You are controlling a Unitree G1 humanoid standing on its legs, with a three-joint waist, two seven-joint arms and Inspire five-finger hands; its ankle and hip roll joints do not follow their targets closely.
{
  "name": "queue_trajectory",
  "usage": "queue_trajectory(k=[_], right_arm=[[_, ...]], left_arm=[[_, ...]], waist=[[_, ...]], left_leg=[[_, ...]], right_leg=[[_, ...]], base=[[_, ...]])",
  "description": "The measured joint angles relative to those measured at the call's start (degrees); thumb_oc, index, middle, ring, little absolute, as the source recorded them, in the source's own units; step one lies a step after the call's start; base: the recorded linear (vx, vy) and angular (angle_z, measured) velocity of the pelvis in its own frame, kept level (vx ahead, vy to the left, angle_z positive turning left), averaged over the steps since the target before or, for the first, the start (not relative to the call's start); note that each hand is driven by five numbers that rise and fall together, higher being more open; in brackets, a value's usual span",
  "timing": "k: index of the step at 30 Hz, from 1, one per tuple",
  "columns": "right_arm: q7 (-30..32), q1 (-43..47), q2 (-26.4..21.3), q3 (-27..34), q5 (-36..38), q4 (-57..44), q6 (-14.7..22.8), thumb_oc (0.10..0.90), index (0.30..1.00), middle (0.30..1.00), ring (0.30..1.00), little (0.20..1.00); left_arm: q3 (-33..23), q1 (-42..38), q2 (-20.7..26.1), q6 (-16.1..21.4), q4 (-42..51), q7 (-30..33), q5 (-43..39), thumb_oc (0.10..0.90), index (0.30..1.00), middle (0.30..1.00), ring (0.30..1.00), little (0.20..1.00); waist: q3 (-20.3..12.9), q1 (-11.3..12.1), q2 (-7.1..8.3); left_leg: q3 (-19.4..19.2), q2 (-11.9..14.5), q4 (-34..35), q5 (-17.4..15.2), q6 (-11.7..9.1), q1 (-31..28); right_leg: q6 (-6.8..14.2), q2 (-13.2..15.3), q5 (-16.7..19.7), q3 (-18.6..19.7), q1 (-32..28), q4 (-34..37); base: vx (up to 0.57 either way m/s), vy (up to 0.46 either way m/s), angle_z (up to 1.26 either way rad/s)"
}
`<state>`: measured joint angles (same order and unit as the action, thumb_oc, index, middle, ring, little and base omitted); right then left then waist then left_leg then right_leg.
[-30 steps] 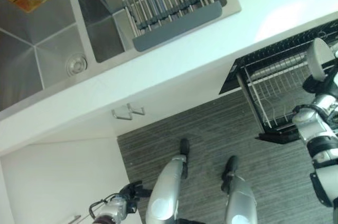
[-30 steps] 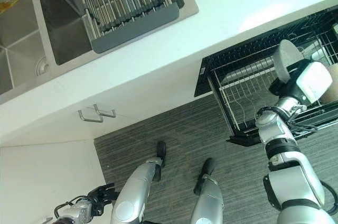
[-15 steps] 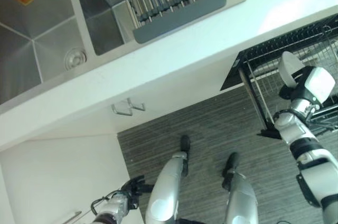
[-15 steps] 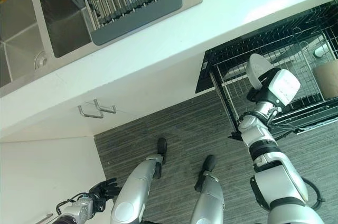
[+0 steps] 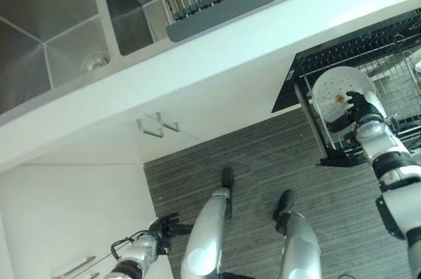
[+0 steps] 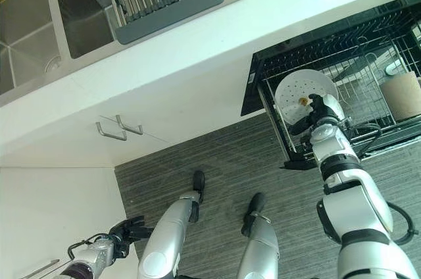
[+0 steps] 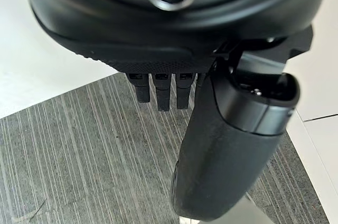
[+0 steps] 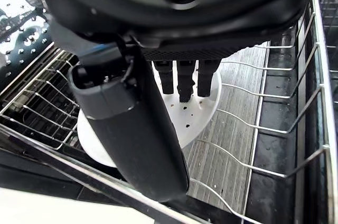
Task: Place the dishes in the dishwasher.
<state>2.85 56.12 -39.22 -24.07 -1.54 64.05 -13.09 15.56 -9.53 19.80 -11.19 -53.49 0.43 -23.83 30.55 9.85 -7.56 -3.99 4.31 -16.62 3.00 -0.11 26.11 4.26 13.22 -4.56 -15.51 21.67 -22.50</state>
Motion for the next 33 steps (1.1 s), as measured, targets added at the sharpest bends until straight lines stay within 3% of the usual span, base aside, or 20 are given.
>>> queue_trajectory(k=[8, 12, 15, 18, 21, 23, 25, 28, 30, 33], right_arm=[[-3.32, 0.29, -0.76, -1.71, -1.11, -0.47, -1.19, 0.8, 0.9, 0.9, 0.9, 0.9], [5.89, -4.04, -0.02, 1.43, 9.99, -7.49, -2.68, 0.8, 0.9, 0.9, 0.9, 0.9], [17.01, -11.9, 2.96, 10.22, 16.13, -21.17, 2.22, 0.8, 0.9, 0.9, 0.9, 0.9], [23.62, -16.96, 6.3, 12.99, 17.49, -31.77, 6.07, 0.8, 0.9, 0.9, 0.9, 0.9], [29.57, -23.47, 8.43, 13.93, 16.13, -45.79, 10.31, 0.8, 0.9, 0.9, 0.9, 0.9], [32.8, -24.91, 8.62, 13.93, 13.51, -49.82, 12.64, 0.8, 0.9, 0.9, 0.9, 0.9], [35.58, -24.61, 8.49, 14.36, 10.47, -50.52, 15.7, 0.8, 0.9, 0.9, 0.9, 0.9], [38.13, -27.72, 8.18, 16.38, 7.14, -56.21, 15.45, 0.8, 0.9, 0.9, 0.9, 0.9], [38.91, -31.57, 6.87, 17.19, 5.21, -62.55, 14.49, 0.8, 0.9, 0.9, 0.9, 0.9], [41.75, -38.15, 6.75, 20.0, 1.55, -65.21, 14.64, 0.8, 0.9, 0.9, 0.9, 0.9]], left_arm=[[-0.15, -0.08, 0.07, -0.04, 0.13, -0.96, 0.58, 0.8, 0.9, 0.9, 0.9, 0.9], [-1.6, 0.07, 0.03, -0.27, -0.05, -0.92, 0.58, 0.8, 0.9, 0.9, 0.9, 0.9], [-4.1, 0.13, -0.82, -0.42, -0.79, -0.25, 0.46, 0.8, 0.9, 0.9, 0.9, 0.9], [-4.58, 0.23, -1.45, -0.38, -2.6, 0.52, 0.39, 0.8, 0.9, 0.9, 0.9, 0.9], [-6.43, 0.46, -2.58, 0.18, -5.44, 1.6, 0.25, 0.8, 0.9, 0.9, 0.9, 0.9], [-7.57, 1.01, -3.28, 0.53, -7.0, 1.72, 0.13, 0.8, 0.9, 0.9, 0.9, 0.9], [-7.92, 1.72, -2.98, 1.29, -7.28, 1.81, 0.27, 0.8, 0.9, 0.9, 0.9, 0.9], [-10.72, 2.68, -3.95, 1.64, -9.06, 1.84, 0.76, 0.8, 0.9, 0.9, 0.9, 0.9], [-14.62, 3.9, -5.31, 1.62, -10.95, 2.74, 2.26, 0.8, 0.9, 0.9, 0.9, 0.9], [-14.69, 7.44, -5.33, 1.39, -12.36, 3.05, 2.31, 0.8, 0.9, 0.9, 0.9, 0.9]], waist=[[-0.25, 0.03, 0.27], [-0.23, -0.29, 0.31], [-0.19, -1.12, 0.39], [-0.11, -3.49, 0.67], [-0.07, -5.21, 1.41], [-0.15, -5.94, 2.06], [-0.66, -6.78, 3.74], [-1.27, -7.04, 5.22], [-2.2, -8.38, 6.09], [-8.38, -9.65, 7.46]], left_leg=[[0.37, -0.08, -0.11, 0.75, 0.1, -0.49], [0.22, 0.25, -0.18, 0.53, 0.1, -2.04], [-0.07, 0.72, -0.75, 0.03, 0.14, -2.32], [-0.48, 0.74, -1.33, -0.99, 0.31, -4.51], [-1.79, 1.24, -1.07, -1.96, 0.5, -7.98], [-2.27, 1.23, -0.77, -2.66, 0.43, -10.46], [-2.93, 1.32, -0.31, -3.28, 0.4, -11.33], [-3.61, 1.66, -0.11, -3.75, 0.13, -13.24], [-4.02, 1.81, -0.06, -4.57, -0.17, -15.41], [-5.07, 2.36, -0.26, -5.81, -0.81, -16.1]], right_leg=[[-0.48, -0.04, 0.24, -0.69, -1.06, 0.33], [-0.4, -0.96, 1.15, -0.73, -3.16, 1.89], [-0.57, -2.08, 2.36, -0.5, -4.66, 4.37], [-0.38, -2.3, 2.84, -0.06, -7.44, 6.26], [-0.21, -2.65, 3.7, 0.75, -11.33, 8.89], [0.34, -2.75, 4.37, 1.05, -14.27, 10.29], [0.46, -2.55, 4.22, 1.76, -14.34, 10.37], [0.56, -2.54, 4.01, 2.44, -15.69, 10.51], [0.75, -2.63, 3.31, 2.66, -17.69, 10.68], [0.65, -3.01, 2.36, 3.71, -17.75, 10.7]], base=[[0.0, -0.009, 0.03], [-0.06, 0.034, -0.04], [0.01, 0.051, -0.11], [-0.01, 0.057, -0.09], [-0.01, 0.011, -0.18], [0.01, -0.017, -0.14], [0.07, -0.016, -0.13], [0.09, -0.015, -0.12], [0.1, -0.004, -0.1], [0.13, 0.003, -0.19]])
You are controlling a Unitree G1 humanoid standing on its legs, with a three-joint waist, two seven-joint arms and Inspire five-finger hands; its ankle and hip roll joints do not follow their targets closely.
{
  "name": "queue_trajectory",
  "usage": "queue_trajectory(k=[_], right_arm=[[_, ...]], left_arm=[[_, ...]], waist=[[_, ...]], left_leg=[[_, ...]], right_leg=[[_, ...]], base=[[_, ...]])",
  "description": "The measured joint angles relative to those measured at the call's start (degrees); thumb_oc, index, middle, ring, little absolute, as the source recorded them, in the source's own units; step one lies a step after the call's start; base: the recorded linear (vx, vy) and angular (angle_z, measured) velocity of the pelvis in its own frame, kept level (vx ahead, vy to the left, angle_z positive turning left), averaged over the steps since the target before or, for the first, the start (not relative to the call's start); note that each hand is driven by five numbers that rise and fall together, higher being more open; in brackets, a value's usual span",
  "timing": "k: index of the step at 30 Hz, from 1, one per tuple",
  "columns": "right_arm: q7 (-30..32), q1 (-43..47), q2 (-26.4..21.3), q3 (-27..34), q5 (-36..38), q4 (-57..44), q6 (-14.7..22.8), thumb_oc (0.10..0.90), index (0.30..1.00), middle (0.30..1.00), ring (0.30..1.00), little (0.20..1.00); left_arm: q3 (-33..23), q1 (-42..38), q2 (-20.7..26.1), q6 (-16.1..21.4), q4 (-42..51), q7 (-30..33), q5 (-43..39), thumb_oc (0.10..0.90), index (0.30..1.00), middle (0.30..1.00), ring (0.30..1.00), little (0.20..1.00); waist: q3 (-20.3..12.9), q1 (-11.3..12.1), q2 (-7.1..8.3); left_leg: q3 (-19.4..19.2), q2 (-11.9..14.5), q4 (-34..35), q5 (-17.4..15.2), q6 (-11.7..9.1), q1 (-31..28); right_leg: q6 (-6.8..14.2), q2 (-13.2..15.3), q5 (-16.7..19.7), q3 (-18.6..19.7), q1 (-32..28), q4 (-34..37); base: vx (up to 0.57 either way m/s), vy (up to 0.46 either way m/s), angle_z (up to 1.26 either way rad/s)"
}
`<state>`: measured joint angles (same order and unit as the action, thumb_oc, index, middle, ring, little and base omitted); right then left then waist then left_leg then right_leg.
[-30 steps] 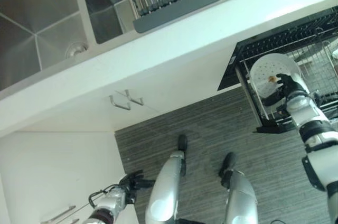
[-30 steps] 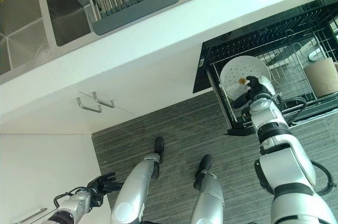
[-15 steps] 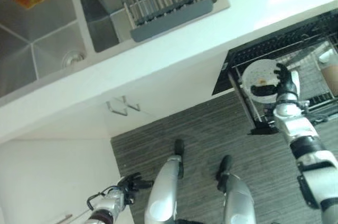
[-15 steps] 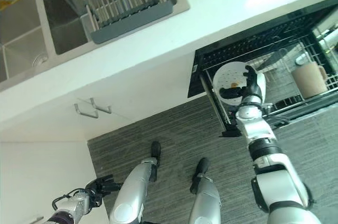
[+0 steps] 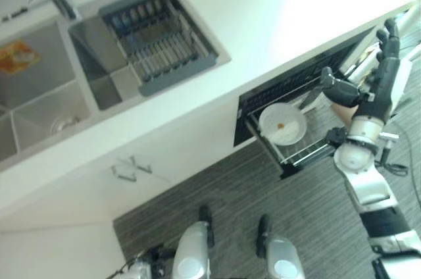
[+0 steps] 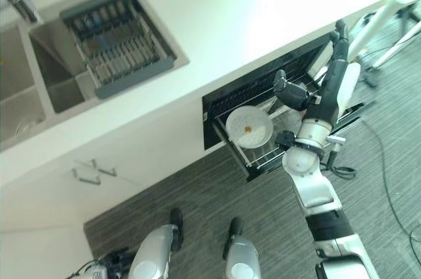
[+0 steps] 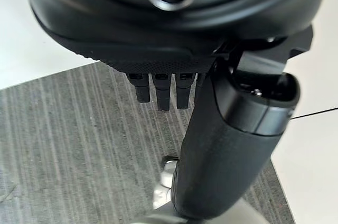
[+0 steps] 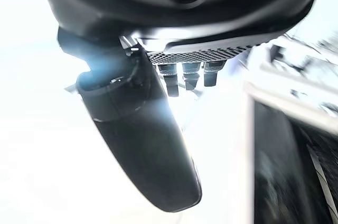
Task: Place the dishes in the dishwasher.
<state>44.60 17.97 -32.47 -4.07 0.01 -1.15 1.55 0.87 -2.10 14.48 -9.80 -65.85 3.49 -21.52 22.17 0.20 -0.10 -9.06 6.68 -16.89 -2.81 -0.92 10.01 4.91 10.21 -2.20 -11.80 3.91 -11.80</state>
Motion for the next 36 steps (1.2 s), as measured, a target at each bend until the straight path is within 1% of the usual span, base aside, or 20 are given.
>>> queue_trajectory(k=[3, 5, 7, 8, 11, 12, 15, 17, 20, 22, 23, 25, 26, 27, 28, 29, 30, 31, 33, 36], right_arm=[[4.52, -12.48, -0.43, 9.94, -0.51, -0.09, 0.72, 0.8, 0.9, 0.9, 0.9, 0.9], [9.13, -23.59, 0.18, 22.45, -0.29, 5.15, 0.47, 0.8, 0.9, 0.9, 0.9, 0.9], [10.6, -26.68, 0.25, 27.37, 2.03, 11.32, 1.62, 0.8, 0.9, 0.9, 0.9, 0.9], [12.62, -27.92, 0.46, 30.32, 6.29, 19.21, 3.0, 0.8, 0.9, 0.9, 0.9, 0.9], [13.41, -29.29, 2.01, 32.6, 10.02, 30.1, 4.71, 0.8, 0.9, 0.9, 0.9, 0.9], [12.67, -29.3, 2.8, 32.48, 11.04, 35.17, 7.4, 0.8, 0.9, 0.9, 0.9, 0.9], [8.36, -28.45, 3.92, 29.37, 14.09, 47.2, 9.82, 0.8, 0.9, 0.9, 0.9, 0.9], [6.09, -28.03, 4.02, 26.63, 14.29, 51.7, 11.01, 0.8, 0.9, 0.9, 0.9, 0.9], [1.82, -23.35, 4.01, 22.79, 14.64, 52.62, 11.49, 0.8, 0.9, 0.9, 0.9, 0.9], [-0.07, -18.66, 2.7, 18.08, 14.36, 53.75, 11.51, 0.8, 0.9, 0.9, 0.9, 0.9], [-2.03, -13.71, 1.61, 14.25, 12.66, 53.69, 12.05, 0.8, 0.9, 0.9, 0.9, 0.9], [-3.24, -7.78, -0.24, 8.6, 11.06, 53.58, 13.0, 0.8, 0.9, 0.9, 0.9, 0.9], [-4.32, -5.53, -0.3, 7.74, 9.7, 53.52, 13.44, 0.8, 0.9, 0.9, 0.9, 0.9], [-4.64, -3.65, -0.24, 6.42, 9.05, 53.5, 13.47, 0.8, 0.9, 0.9, 0.9, 0.9], [-5.06, 0.02, -0.65, 4.07, 8.96, 53.9, 13.46, 0.8, 0.9, 0.9, 0.9, 0.9], [-5.52, 2.45, -0.63, 2.37, 8.93, 53.96, 13.45, 0.8, 0.9, 0.9, 0.9, 0.9], [-4.1, 7.75, -0.39, 1.53, 10.22, 56.6, 11.78, 0.8, 0.9, 0.9, 0.9, 0.9], [-4.15, 8.46, -1.53, 0.84, 10.21, 57.3, 11.67, 0.8, 0.9, 0.9, 0.9, 0.9], [-2.98, 13.83, -3.99, 0.57, 10.96, 57.45, 8.02, 0.8, 0.9, 0.9, 0.9, 0.9], [-5.22, 16.65, -7.68, -1.54, 8.79, 57.21, 7.84, 0.8, 0.9, 0.9, 0.9, 0.9]], left_arm=[[0.08, 2.36, -0.01, 0.18, 0.82, 0.15, 0.3, 0.8, 0.9, 0.9, 0.9, 0.9], [-0.89, 5.36, -0.16, -0.1, 1.64, 0.81, 1.78, 0.8, 0.9, 0.9, 0.9, 0.9], [-1.12, 5.56, 0.03, -0.21, 1.23, 0.82, 2.11, 0.8, 0.9, 0.9, 0.9, 0.9], [-1.0, 5.54, 0.19, -0.14, 0.21, 0.83, 2.08, 0.8, 0.9, 0.9, 0.9, 0.9], [-0.43, 5.19, 0.22, -0.13, -1.22, 0.76, 2.02, 0.8, 0.9, 0.9, 0.9, 0.9], [1.02, 5.06, 0.28, 0.19, -2.16, 0.77, 1.61, 0.8, 0.9, 0.9, 0.9, 0.9], [3.68, 5.02, -0.18, 1.54, -3.29, -0.5, 0.26, 0.8, 0.9, 0.9, 0.9, 0.9], [5.65, 4.97, -0.14, 2.07, -2.73, -2.04, -0.85, 0.8, 0.9, 0.9, 0.9, 0.9], [8.67, 4.28, -0.11, 2.73, 0.72, -3.47, -2.54, 0.8, 0.9, 0.9, 0.9, 0.9], [9.15, 1.99, 0.11, 2.86, 1.63, -3.85, -4.23, 0.8, 0.9, 0.9, 0.9, 0.9], [9.0, -0.41, 0.21, 3.14, 2.09, -3.81, -5.29, 0.8, 0.9, 0.9, 0.9, 0.9], [9.63, -2.87, 0.81, 3.88, 4.71, -3.57, -6.91, 0.8, 0.9, 0.9, 0.9, 0.9], [9.62, -4.23, 0.81, 3.85, 5.19, -3.15, -7.54, 0.8, 0.9, 0.9, 0.9, 0.9], [9.69, -4.51, 1.01, 4.0, 6.2, -2.76, -7.56, 0.8, 0.9, 0.9, 0.9, 0.9], [10.33, -6.07, 1.21, 3.9, 6.95, -2.73, -7.57, 0.8, 0.9, 0.9, 0.9, 0.9], [10.78, -7.08, 1.22, 3.87, 7.47, -2.68, -7.56, 0.8, 0.9, 0.9, 0.9, 0.9], [13.21, -7.79, 2.19, 3.68, 9.72, -2.75, -7.56, 0.8, 0.9, 0.9, 0.9, 0.9], [13.99, -7.76, 2.62, 3.87, 10.14, -2.77, -7.57, 0.8, 0.9, 0.9, 0.9, 0.9], [13.98, -7.66, 2.7, 3.86, 10.3, -2.79, -7.55, 0.8, 0.9, 0.9, 0.9, 0.9], [12.7, -7.06, 2.62, 2.39, 9.0, -2.89, -7.47, 0.8, 0.9, 0.9, 0.9, 0.9]], waist=[[-3.84, -0.27, 0.79], [-4.68, -4.0, 1.16], [-4.69, -6.19, 1.12], [-4.73, -7.58, 1.05], [-4.99, -8.8, 0.56], [-5.14, -9.29, 0.19], [-5.55, -8.81, -1.05], [-5.64, -7.62, -2.14], [-3.96, -6.71, -4.61], [-0.2, -5.39, -5.66], [3.62, -3.96, -5.84], [7.96, -2.47, -6.35], [8.96, -1.47, -6.19], [8.94, -0.76, -6.27], [9.16, 0.93, -6.05], [9.21, 2.53, -5.96], [9.35, 5.39, -5.71], [9.39, 6.48, -5.35], [9.44, 7.36, -5.2], [9.09, 9.42, -5.78]], left_leg=[[-0.81, 0.25, -0.3, -1.28, -0.16, -1.99], [-2.02, 0.54, -0.39, -1.82, -0.38, -2.9], [-2.57, 0.99, -0.29, -1.95, -0.55, -3.06], [-3.47, 1.69, -0.13, -2.19, -0.93, -3.57], [-3.89, 2.47, 0.31, -2.61, -1.24, -4.19], [-3.56, 2.62, 0.42, -2.56, -1.51, -4.22], [-3.11, 2.48, 1.05, -2.36, -1.65, -4.12], [-3.03, 2.42, 1.34, -1.77, -1.71, -3.44], [-2.23, 1.9, 2.44, 0.62, -1.62, 0.09], [-1.36, 1.62, 2.92, 2.34, -1.49, 1.18], [-0.66, 0.91, 3.28, 2.63, -1.15, 2.5], [0.54, 0.08, 2.29, 3.08, -0.86, 5.18], [0.67, -0.08, 2.1, 3.57, -0.68, 7.28], [0.83, -0.5, 1.92, 4.59, -0.36, 9.02], [1.66, -1.07, 1.03, 5.27, -0.44, 11.93], [2.17, -1.64, 0.01, 5.42, -0.07, 13.59], [3.53, -3.16, -1.04, 4.36, -0.3, 15.41], [3.73, -3.92, -1.3, 4.43, 0.04, 17.13], [4.67, -4.95, -4.27, 4.02, -0.15, 22.94], [5.3, -4.99, -6.97, 3.13, 0.24, 25.72]], right_leg=[[0.06, -0.13, -1.51, 0.51, -1.34, -0.37], [0.5, -0.75, -1.6, 1.92, -1.57, -0.63], [0.5, -1.09, -1.59, 2.4, -1.38, -0.6], [0.29, -1.69, -1.67, 3.33, -1.06, -0.64], [-0.64, -2.0, -2.47, 3.64, -1.05, -1.25], [-0.64, -2.09, -2.89, 3.52, -1.0, -1.85], [-0.7, -2.03, -3.78, 3.42, 0.0, -3.56], [-0.92, -1.93, -4.03, 3.31, 1.21, -4.63], [-1.4, -1.33, -3.42, 2.03, 5.15, -5.58], [-1.69, -1.18, -2.88, 1.29, 6.32, -6.09], [-1.73, -0.53, -2.85, 1.13, 8.16, -7.46], [-1.92, 0.27, -3.29, 0.59, 11.28, -10.36], [-1.96, 0.54, -3.33, 0.14, 13.02, -10.98], [-2.08, 0.63, -3.67, 0.18, 15.16, -12.26], [-2.07, 1.48, -4.81, 0.0, 18.22, -14.92], [-2.45, 2.12, -5.37, -0.12, 19.97, -16.63], [-1.56, 3.69, -8.68, -0.31, 21.69, -20.05], [-1.72, 4.25, -9.03, -0.21, 23.41, -21.58], [-1.34, 6.04, -9.9, -0.62, 28.76, -25.24], [-1.43, 6.23, -9.99, -1.14, 30.35, -25.78]], base=[[0.1, -0.017, -0.14], [0.03, -0.056, -0.3], [-0.01, -0.057, -0.29], [0.02, -0.053, -0.3], [0.02, -0.042, -0.18], [0.02, -0.045, 0.06], [-0.02, -0.042, 0.04], [-0.08, -0.002, 0.06], [-0.14, 0.039, 0.17], [-0.13, 0.02, 0.27], [-0.14, 0.017, 0.25], [-0.13, 0.011, 0.27], [-0.11, 0.006, 0.33], [-0.06, 0.002, 0.36], [0.06, -0.007, 0.31], [0.08, 0.004, 0.62], [0.12, 0.049, 0.55], [0.05, 0.097, 0.5], [0.07, 0.112, 0.31], [0.1, 0.109, 0.14]])
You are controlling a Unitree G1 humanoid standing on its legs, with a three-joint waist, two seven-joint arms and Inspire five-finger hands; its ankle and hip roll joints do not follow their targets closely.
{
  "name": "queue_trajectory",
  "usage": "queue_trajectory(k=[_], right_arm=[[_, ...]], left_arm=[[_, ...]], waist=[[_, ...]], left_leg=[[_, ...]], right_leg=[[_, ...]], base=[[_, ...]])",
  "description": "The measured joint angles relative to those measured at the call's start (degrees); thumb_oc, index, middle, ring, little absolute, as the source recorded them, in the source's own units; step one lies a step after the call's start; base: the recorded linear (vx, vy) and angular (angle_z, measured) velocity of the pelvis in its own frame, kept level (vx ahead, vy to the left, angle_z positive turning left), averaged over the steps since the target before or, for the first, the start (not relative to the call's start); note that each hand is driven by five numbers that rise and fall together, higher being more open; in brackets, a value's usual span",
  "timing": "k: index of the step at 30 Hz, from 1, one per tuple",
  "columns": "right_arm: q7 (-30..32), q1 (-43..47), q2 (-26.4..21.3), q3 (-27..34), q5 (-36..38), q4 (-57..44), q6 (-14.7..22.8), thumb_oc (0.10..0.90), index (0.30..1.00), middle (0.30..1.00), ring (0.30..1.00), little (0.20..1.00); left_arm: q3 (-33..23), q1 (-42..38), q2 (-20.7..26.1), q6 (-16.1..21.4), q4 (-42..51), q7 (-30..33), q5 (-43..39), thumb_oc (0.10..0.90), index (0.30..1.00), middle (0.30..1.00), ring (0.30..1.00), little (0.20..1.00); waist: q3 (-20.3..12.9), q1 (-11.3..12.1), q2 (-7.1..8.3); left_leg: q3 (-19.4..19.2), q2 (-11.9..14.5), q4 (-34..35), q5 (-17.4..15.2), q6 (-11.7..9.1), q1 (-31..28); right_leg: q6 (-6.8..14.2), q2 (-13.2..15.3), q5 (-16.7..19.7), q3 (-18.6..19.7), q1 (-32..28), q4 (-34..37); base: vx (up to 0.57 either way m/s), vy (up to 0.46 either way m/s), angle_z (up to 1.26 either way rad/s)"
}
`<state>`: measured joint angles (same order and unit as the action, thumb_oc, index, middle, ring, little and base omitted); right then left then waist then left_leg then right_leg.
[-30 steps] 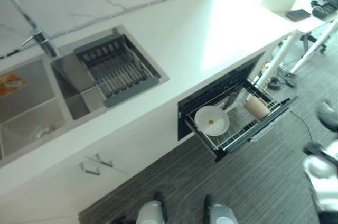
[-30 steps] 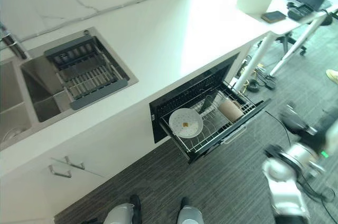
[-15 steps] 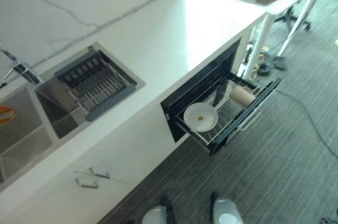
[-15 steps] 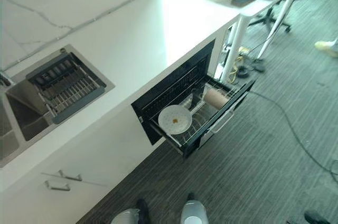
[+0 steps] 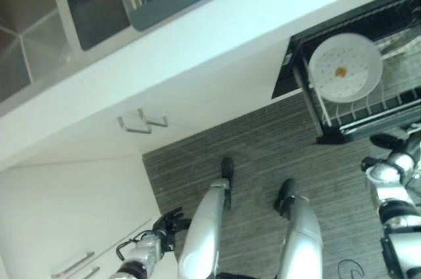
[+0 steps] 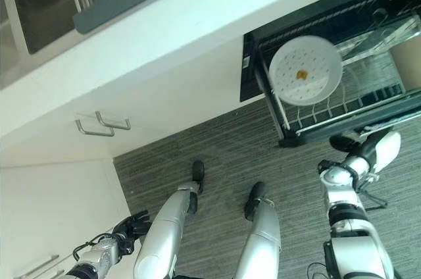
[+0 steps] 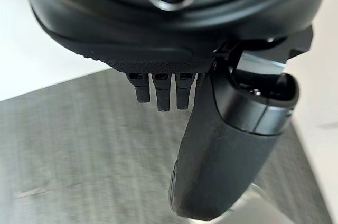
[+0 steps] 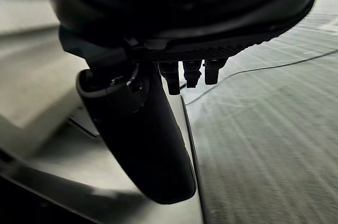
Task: Place the dishes in the dishwasher.
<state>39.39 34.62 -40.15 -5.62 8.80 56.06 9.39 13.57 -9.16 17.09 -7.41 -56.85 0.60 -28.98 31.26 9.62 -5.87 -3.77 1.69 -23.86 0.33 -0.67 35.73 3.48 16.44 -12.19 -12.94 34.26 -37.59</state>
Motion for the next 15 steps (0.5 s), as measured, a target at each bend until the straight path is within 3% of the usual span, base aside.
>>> queue_trajectory(k=[5, 9, 15], right_arm=[[-1.47, 6.23, -2.36, -8.17, -5.01, -2.89, -1.93, 0.8, 0.9, 0.9, 0.9, 0.9], [0.83, 12.22, -5.17, -9.04, -6.81, -3.8, -4.35, 0.8, 0.9, 0.9, 0.9, 0.9], [2.09, 15.13, -8.08, -10.58, -6.72, -1.78, -8.55, 0.8, 0.9, 0.9, 0.9, 0.9]], left_arm=[[-3.13, 1.47, 0.12, 0.32, -0.03, -0.05, 0.07, 0.8, 0.9, 0.9, 0.9, 0.9], [-3.09, 1.92, 0.0, 0.95, 0.41, -1.47, 0.12, 0.8, 0.9, 0.9, 0.9, 0.9], [-4.57, 6.28, 0.13, 1.49, 0.57, -2.55, 0.37, 0.8, 0.9, 0.9, 0.9, 0.9]], waist=[[-0.07, 2.11, -0.12], [-0.08, 4.79, -0.08], [-0.09, 4.72, -0.09]], left_leg=[[1.32, -0.85, -1.3, -0.19, 0.45, 0.38], [3.32, -1.99, -2.28, -0.38, 1.03, 1.68], [4.72, -2.82, -3.25, 0.09, 1.34, 2.49]], right_leg=[[0.02, 0.69, -0.11, -1.02, -1.22, -0.31], [-0.04, 1.9, -0.96, -3.19, -1.84, -0.72], [0.54, 2.57, -0.57, -5.15, -3.05, -0.5]], base=[[0.08, 0.083, 0.13], [0.11, 0.072, 0.31], [0.08, 0.02, 0.13]])
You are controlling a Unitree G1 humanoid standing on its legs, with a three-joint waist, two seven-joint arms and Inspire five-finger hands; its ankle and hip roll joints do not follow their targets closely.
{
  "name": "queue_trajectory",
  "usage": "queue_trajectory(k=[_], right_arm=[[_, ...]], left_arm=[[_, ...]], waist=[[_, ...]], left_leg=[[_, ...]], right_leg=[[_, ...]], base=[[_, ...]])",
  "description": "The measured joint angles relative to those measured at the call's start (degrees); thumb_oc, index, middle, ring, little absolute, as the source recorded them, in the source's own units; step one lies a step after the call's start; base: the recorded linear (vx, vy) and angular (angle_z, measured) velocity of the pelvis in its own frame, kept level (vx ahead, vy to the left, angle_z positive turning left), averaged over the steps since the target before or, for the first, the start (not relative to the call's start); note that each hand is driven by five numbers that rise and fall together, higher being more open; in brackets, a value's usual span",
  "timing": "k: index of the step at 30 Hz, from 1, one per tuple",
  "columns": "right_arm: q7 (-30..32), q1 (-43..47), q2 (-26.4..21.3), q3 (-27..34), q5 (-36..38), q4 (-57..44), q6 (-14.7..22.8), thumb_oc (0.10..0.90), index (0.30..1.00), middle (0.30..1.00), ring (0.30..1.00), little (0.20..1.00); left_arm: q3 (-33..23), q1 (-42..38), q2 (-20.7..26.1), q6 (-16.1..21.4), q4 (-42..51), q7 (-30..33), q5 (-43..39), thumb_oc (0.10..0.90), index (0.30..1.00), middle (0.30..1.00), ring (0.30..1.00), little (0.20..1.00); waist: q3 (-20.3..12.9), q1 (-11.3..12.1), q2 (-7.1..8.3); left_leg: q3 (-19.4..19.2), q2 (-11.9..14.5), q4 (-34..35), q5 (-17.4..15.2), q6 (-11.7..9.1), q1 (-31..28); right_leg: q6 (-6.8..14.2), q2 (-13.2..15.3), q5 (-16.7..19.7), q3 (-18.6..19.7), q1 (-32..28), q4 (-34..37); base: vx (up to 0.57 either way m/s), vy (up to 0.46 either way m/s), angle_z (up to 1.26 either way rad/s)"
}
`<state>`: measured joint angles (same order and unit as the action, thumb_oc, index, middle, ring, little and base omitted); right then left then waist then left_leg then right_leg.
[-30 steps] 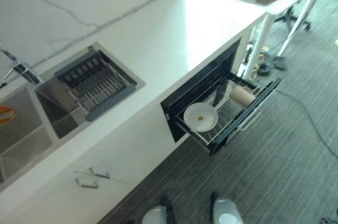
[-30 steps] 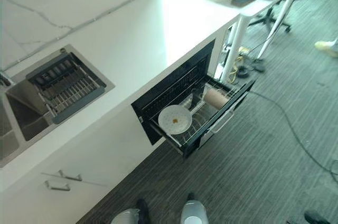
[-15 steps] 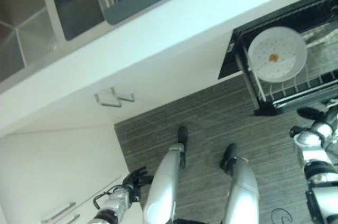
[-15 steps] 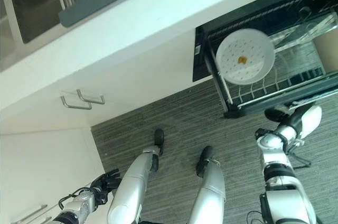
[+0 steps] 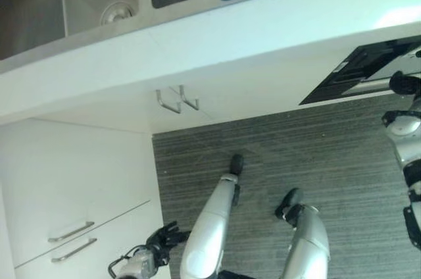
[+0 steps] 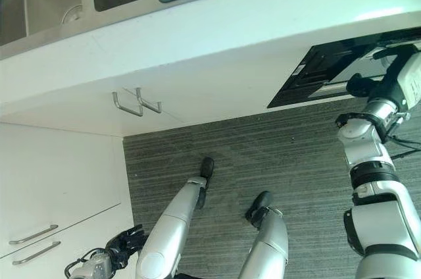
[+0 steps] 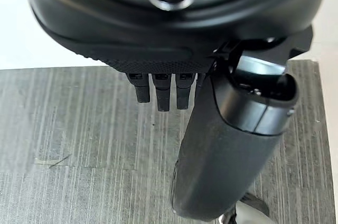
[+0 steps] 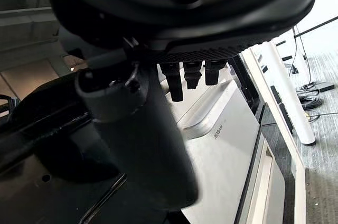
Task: Place the dishes in the dishwasher.
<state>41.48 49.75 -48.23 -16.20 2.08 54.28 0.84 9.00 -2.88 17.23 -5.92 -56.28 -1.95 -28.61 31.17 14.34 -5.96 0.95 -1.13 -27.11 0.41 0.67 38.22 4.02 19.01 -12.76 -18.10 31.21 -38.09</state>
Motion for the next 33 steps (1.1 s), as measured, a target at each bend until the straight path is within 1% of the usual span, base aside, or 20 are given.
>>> queue_trajectory(k=[3, 5, 6, 9, 11, 13, 16, 17, 18, 21, 22, 24, 25, 26, 27, 29, 30, 31, 32, 33], right_arm=[[0.54, 0.95, -0.16, -1.34, 0.48, 0.13, -3.69, 0.8, 0.9, 0.9, 0.9, 0.9], [0.56, 1.19, -0.74, -2.23, 1.49, 0.13, -4.43, 0.8, 0.9, 0.9, 0.9, 0.9], [0.55, 1.19, -1.16, -2.79, 2.07, 0.13, -4.83, 0.8, 0.9, 0.9, 0.9, 0.9], [-0.03, 1.23, -1.45, -3.35, 2.63, 0.13, -5.14, 0.8, 0.9, 0.9, 0.9, 0.9], [-1.09, 1.22, -1.35, -3.71, 2.64, 0.22, -6.29, 0.8, 0.9, 0.9, 0.9, 0.9], [-2.27, 0.8, -1.23, -3.62, 2.59, 0.39, -6.49, 0.8, 0.9, 0.9, 0.9, 0.9], [-3.76, -1.79, 1.31, -3.23, 2.46, 0.09, -6.02, 0.8, 0.9, 0.9, 0.9, 0.9], [-3.82, -4.26, 2.5, -1.75, 2.31, -1.1, -5.3, 0.8, 0.9, 0.9, 0.9, 0.9], [-4.27, -8.32, 3.91, -0.12, 2.29, -3.19, -3.73, 0.8, 0.9, 0.9, 0.9, 0.9], [-6.78, -17.8, 9.2, 0.29, 1.33, -9.92, 1.21, 0.8, 0.9, 0.9, 0.9, 0.9], [-7.18, -21.45, 11.54, 0.25, 0.55, -12.63, 2.9, 0.8, 0.9, 0.9, 0.9, 0.9], [-7.91, -30.22, 18.21, 0.03, -0.32, -17.38, 5.75, 0.8, 0.9, 0.9, 0.9, 0.9], [-8.4, -34.62, 21.07, -0.61, -0.38, -18.9, 6.63, 0.8, 0.9, 0.9, 0.9, 0.9], [-9.02, -37.84, 22.51, -2.09, -0.39, -19.07, 6.74, 0.8, 0.9, 0.9, 0.9, 0.9], [-9.59, -42.78, 23.27, -2.48, -0.37, -18.82, 7.54, 0.8, 0.9, 0.9, 0.9, 0.9], [-10.3, -46.28, 23.53, -0.85, -0.29, -17.44, 7.85, 0.8, 0.9, 0.9, 0.9, 0.9], [-11.38, -47.89, 23.44, 0.9, -0.17, -15.35, 8.21, 0.8, 0.9, 0.9, 0.9, 0.9], [-12.65, -49.3, 23.56, 3.18, 0.4, -12.77, 8.91, 0.8, 0.9, 0.9, 0.9, 0.9], [-13.44, -49.92, 23.55, 3.56, 0.63, -12.34, 8.88, 0.8, 0.9, 0.9, 0.9, 0.9], [-14.72, -50.78, 24.02, 3.7, 1.53, -10.88, 9.55, 0.8, 0.9, 0.9, 0.9, 0.9]], left_arm=[[-1.44, 0.35, 0.21, 0.11, -0.01, -0.11, -0.03, 0.8, 0.9, 0.9, 0.9, 0.9], [-2.23, 0.37, 0.23, 0.4, 0.21, -0.53, -0.32, 0.8, 0.9, 0.9, 0.9, 0.9], [-2.62, 0.42, 0.35, 0.85, 0.37, -0.98, -0.36, 0.8, 0.9, 0.9, 0.9, 0.9], [-2.72, 0.68, 0.49, 1.29, 0.64, -1.47, -0.58, 0.8, 0.9, 0.9, 0.9, 0.9], [-3.31, 1.49, 0.46, 2.26, 0.76, -2.42, -2.82, 0.8, 0.9, 0.9, 0.9, 0.9], [-3.97, 1.84, 0.36, 2.92, 0.99, -2.55, -4.55, 0.8, 0.9, 0.9, 0.9, 0.9], [-5.81, 1.94, 0.26, 6.13, 1.33, -1.76, -4.96, 0.8, 0.9, 0.9, 0.9, 0.9], [-6.61, 1.88, 0.25, 6.86, 2.42, -0.97, -4.99, 0.8, 0.9, 0.9, 0.9, 0.9], [-7.47, 1.53, 0.22, 7.88, 3.14, 0.0, -5.02, 0.8, 0.9, 0.9, 0.9, 0.9], [-9.54, 1.01, 0.21, 10.17, 5.44, 2.18, -5.05, 0.8, 0.9, 0.9, 0.9, 0.9], [-10.27, 0.74, 0.2, 10.8, 6.21, 3.18, -5.02, 0.8, 0.9, 0.9, 0.9, 0.9], [-12.07, 0.69, -0.05, 12.0, 8.19, 4.94, -5.09, 0.8, 0.9, 0.9, 0.9, 0.9], [-12.48, 0.86, -0.06, 12.6, 9.31, 5.41, -5.52, 0.8, 0.9, 0.9, 0.9, 0.9], [-12.8, 0.92, -0.07, 13.44, 9.94, 5.38, -6.73, 0.8, 0.9, 0.9, 0.9, 0.9], [-13.29, 1.0, -0.21, 13.93, 10.38, 4.65, -7.11, 0.8, 0.9, 0.9, 0.9, 0.9], [-13.68, 2.1, -0.62, 13.83, 10.37, 3.25, -7.16, 0.8, 0.9, 0.9, 0.9, 0.9], [-13.68, 3.8, -0.65, 13.66, 10.3, 1.5, -7.15, 0.8, 0.9, 0.9, 0.9, 0.9], [-13.49, 4.26, -1.35, 11.81, 9.93, 0.23, -7.03, 0.8, 0.9, 0.9, 0.9, 0.9], [-13.41, 4.61, -1.69, 11.26, 9.74, -0.46, -7.0, 0.8, 0.9, 0.9, 0.9, 0.9], [-12.66, 4.94, -1.99, 10.37, 9.56, -1.26, -7.0, 0.8, 0.9, 0.9, 0.9, 0.9]], waist=[[-0.01, -0.01, -0.01], [-0.02, -0.02, -0.03], [-0.02, -0.05, -0.03], [-0.03, 0.03, -0.05], [-0.04, -0.02, -0.07], [-0.04, -0.01, -0.08], [-0.09, -0.04, -0.17], [-0.11, 0.01, -0.21], [-0.11, 0.06, -0.18], [-0.12, -0.51, -0.22], [-0.12, -0.99, -0.22], [-0.17, -1.8, -0.28], [-0.19, -2.01, -0.29], [-0.21, -2.79, -0.29], [-0.34, -4.4, -0.35], [-0.9, -5.65, 0.02], [-2.16, -7.71, 0.91], [-4.56, -8.8, 1.38], [-5.81, -8.97, 1.58], [-7.3, -9.72, 1.88]], left_leg=[[1.25, -0.12, 0.96, 0.91, -0.31, -0.05], [2.02, -0.24, 2.42, 1.79, -1.03, -0.19], [2.48, -0.21, 3.07, 2.21, -0.86, -0.23], [3.47, -0.17, 4.75, 3.41, -1.25, -0.62], [4.16, -0.04, 5.77, 4.16, -1.49, -1.55], [4.32, 0.05, 6.95, 4.79, -1.63, -2.58], [4.31, 0.53, 8.54, 5.04, -1.53, -5.79], [4.02, 1.06, 8.93, 5.04, -1.53, -6.91], [4.06, 1.44, 9.52, 5.04, -1.52, -8.43], [3.33, 2.21, 10.87, 5.02, -1.5, -12.12], [3.24, 2.27, 11.45, 4.99, -1.53, -13.59], [2.71, 2.93, 13.11, 4.79, -1.74, -17.85], [2.31, 3.34, 13.92, 4.64, -2.07, -20.01], [2.14, 3.65, 14.42, 4.48, -2.31, -21.61], [1.75, 4.19, 15.34, 4.05, -2.51, -23.6], [0.71, 4.79, 16.63, 3.52, -2.29, -25.74], [-0.02, 5.06, 16.65, 3.37, -2.18, -26.45], [-1.15, 5.47, 16.45, 2.96, -1.91, -26.81], [-1.43, 5.55, 16.48, 2.61, -1.81, -26.79], [-2.51, 5.9, 16.42, 2.18, -2.06, -27.58]], right_leg=[[-0.03, -0.06, 0.06, -1.64, -0.65, 0.43], [-0.09, -0.22, 0.36, -2.57, -0.86, 0.98], [-0.23, -0.24, 0.44, -2.89, -0.95, 1.17], [-0.19, -0.5, 0.27, -3.67, -1.07, 1.1], [-0.75, -0.58, 0.25, -4.57, -1.95, 1.19], [-1.11, -0.57, 0.12, -4.85, -2.57, 1.49], [-1.37, -0.83, -0.12, -5.52, -5.75, 2.37], [-1.42, -1.19, -0.15, -5.98, -7.22, 3.06], [-1.47, -1.49, -0.19, -6.38, -8.99, 3.88], [-1.45, -2.44, 0.07, -6.18, -12.62, 6.08], [-1.33, -2.59, 0.09, -6.19, -14.15, 6.8], [-0.85, -3.34, 0.69, -6.28, -18.66, 9.88], [-0.69, -4.15, 1.3, -6.24, -21.18, 11.96], [-0.49, -4.77, 1.91, -6.27, -23.25, 13.76], [-0.25, -5.78, 3.23, -6.39, -26.07, 17.01], [0.01, -6.77, 4.85, -5.97, -28.83, 20.3], [0.25, -7.14, 5.9, -5.7, -29.67, 21.63], [0.44, -7.15, 5.89, -5.36, -29.82, 21.78], [0.41, -7.22, 5.84, -5.01, -29.79, 21.81], [0.35, -7.27, 5.8, -4.49, -29.86, 21.9]], base=[[0.03, -0.023, 0.17], [0.02, -0.022, 0.16], [0.02, -0.027, 0.2], [0.0, -0.02, 0.13], [-0.01, -0.002, 0.13], [-0.01, 0.005, 0.1], [-0.01, 0.01, 0.08], [-0.01, 0.023, 0.13], [-0.01, 0.031, 0.08], [0.0, 0.043, -0.07], [-0.01, 0.012, -0.04], [-0.01, -0.009, -0.09], [0.0, -0.018, -0.18], [-0.01, -0.04, -0.2], [-0.03, -0.048, -0.16], [-0.1, -0.038, -0.25], [-0.15, -0.025, -0.33], [-0.13, -0.009, -0.27], [-0.03, -0.016, -0.24], [-0.02, -0.009, -0.27]])
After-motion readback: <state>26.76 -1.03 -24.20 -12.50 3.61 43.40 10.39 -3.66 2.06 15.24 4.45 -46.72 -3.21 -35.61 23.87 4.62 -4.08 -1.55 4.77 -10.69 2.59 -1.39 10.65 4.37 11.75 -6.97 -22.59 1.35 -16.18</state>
